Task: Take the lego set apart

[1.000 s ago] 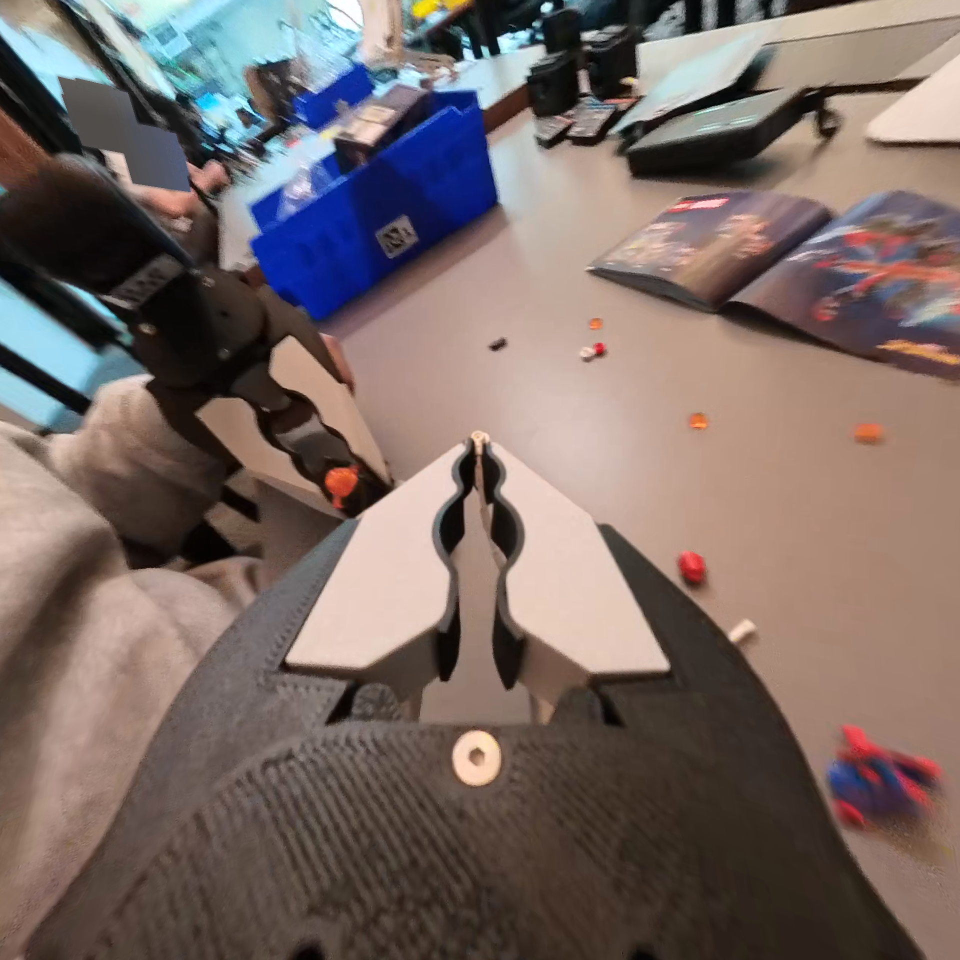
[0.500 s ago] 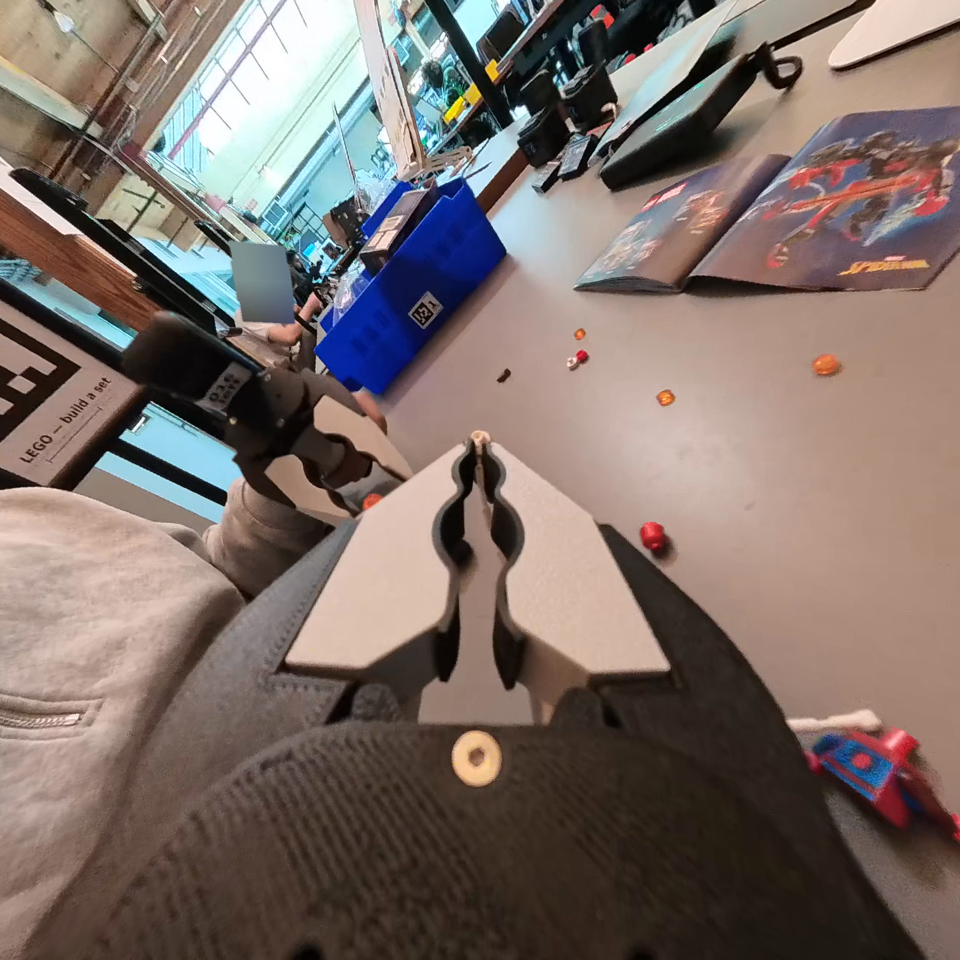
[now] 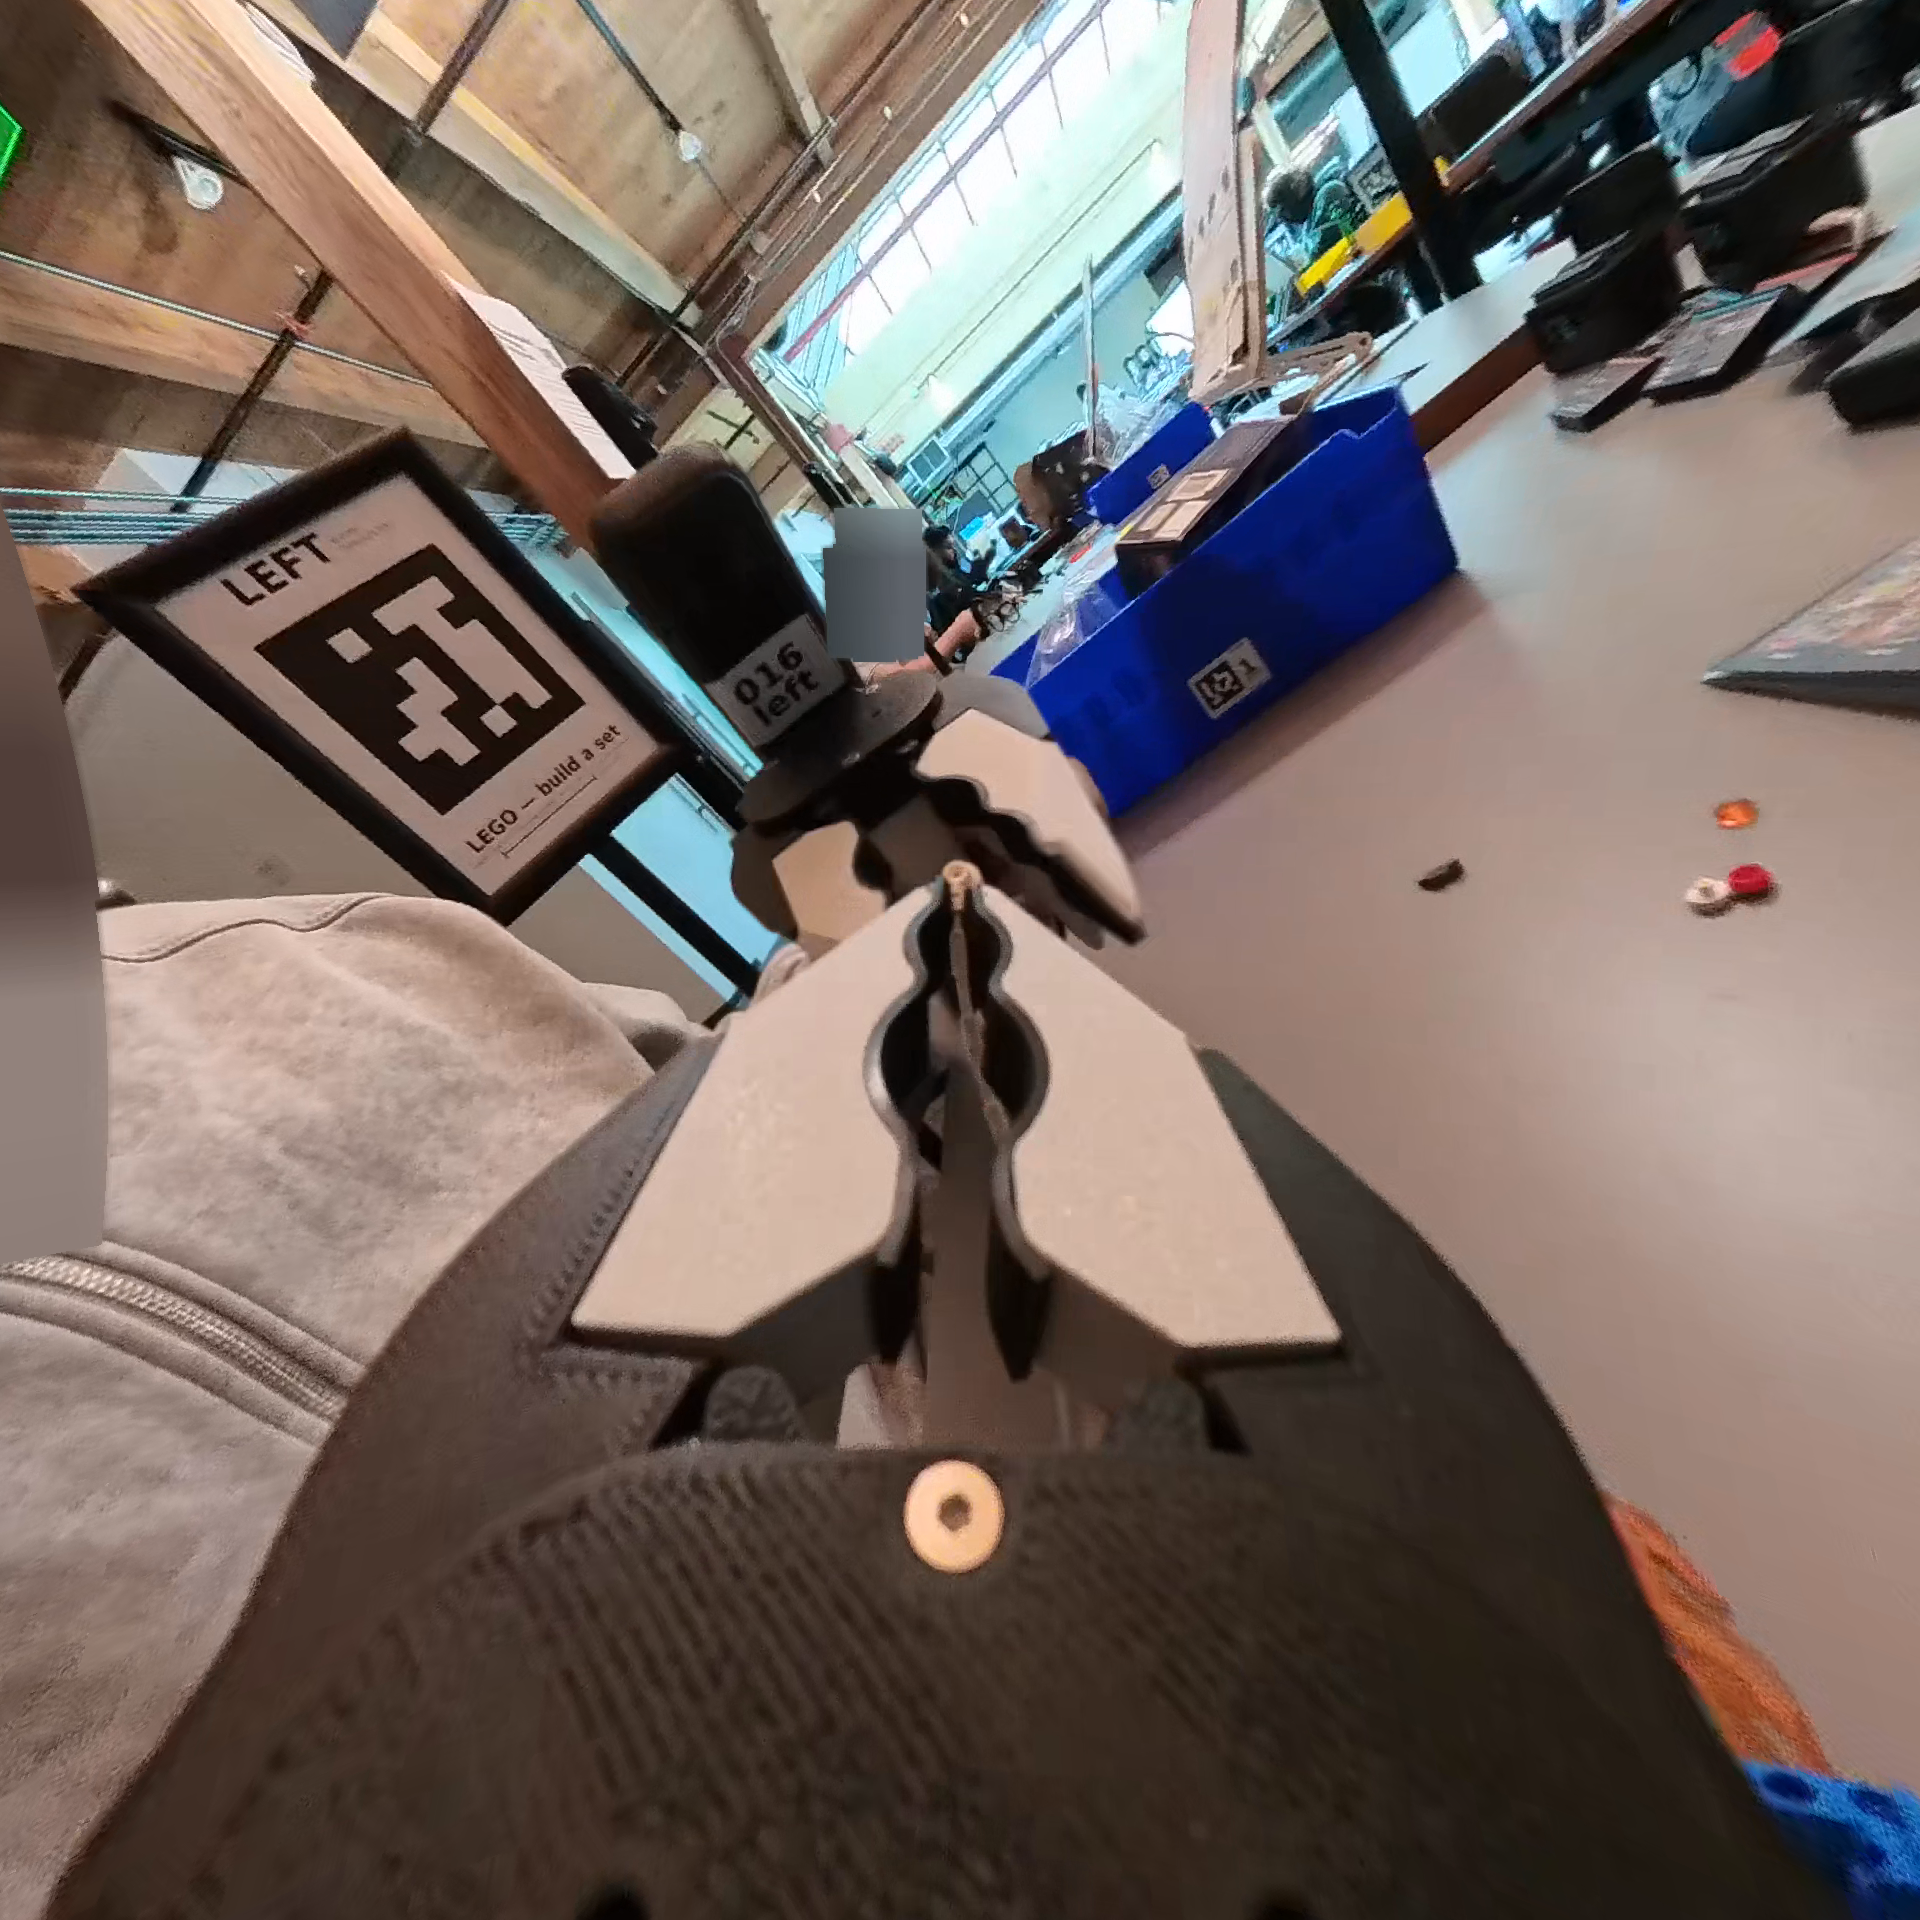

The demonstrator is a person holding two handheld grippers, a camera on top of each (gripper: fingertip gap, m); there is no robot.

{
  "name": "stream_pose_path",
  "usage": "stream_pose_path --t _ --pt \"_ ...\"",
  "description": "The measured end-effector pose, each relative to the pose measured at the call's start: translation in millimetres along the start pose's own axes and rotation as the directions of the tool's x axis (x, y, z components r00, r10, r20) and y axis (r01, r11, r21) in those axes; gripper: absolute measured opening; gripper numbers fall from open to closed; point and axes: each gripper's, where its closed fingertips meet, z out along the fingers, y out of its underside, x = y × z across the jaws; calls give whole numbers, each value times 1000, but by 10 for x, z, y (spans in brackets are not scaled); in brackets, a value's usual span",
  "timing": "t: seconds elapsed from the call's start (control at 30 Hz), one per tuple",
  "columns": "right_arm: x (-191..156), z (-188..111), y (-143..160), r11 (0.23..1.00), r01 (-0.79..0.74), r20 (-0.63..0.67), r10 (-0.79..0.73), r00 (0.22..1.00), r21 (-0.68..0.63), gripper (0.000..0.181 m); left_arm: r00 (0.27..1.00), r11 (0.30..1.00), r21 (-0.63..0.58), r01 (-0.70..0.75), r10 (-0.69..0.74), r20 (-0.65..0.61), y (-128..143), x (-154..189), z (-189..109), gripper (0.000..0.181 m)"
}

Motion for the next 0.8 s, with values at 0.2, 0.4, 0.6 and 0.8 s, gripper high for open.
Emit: stream_pose_path --t 0.2,0.4,0.6,0.8 --pt "-40 -3 -44 1000 -5 16 5 1000 28 0 1000 990 138 13 -9 -27 -152 85 -38 15" --pt "132 -53 -60 998 58 -65 -56 996 40 0 966 957 152 248 -232 -112 -118 -3 38 15" --pt "276 -97 -39 917 374 -332 -399 854 -139 0 916 914 112 391 -374 -143 -56 -50 63 15" --pt "431 -572 -362 838 502 -568 -526 633 -215 0 888 889 95 447 -428 -169 15 -41 -19 14"
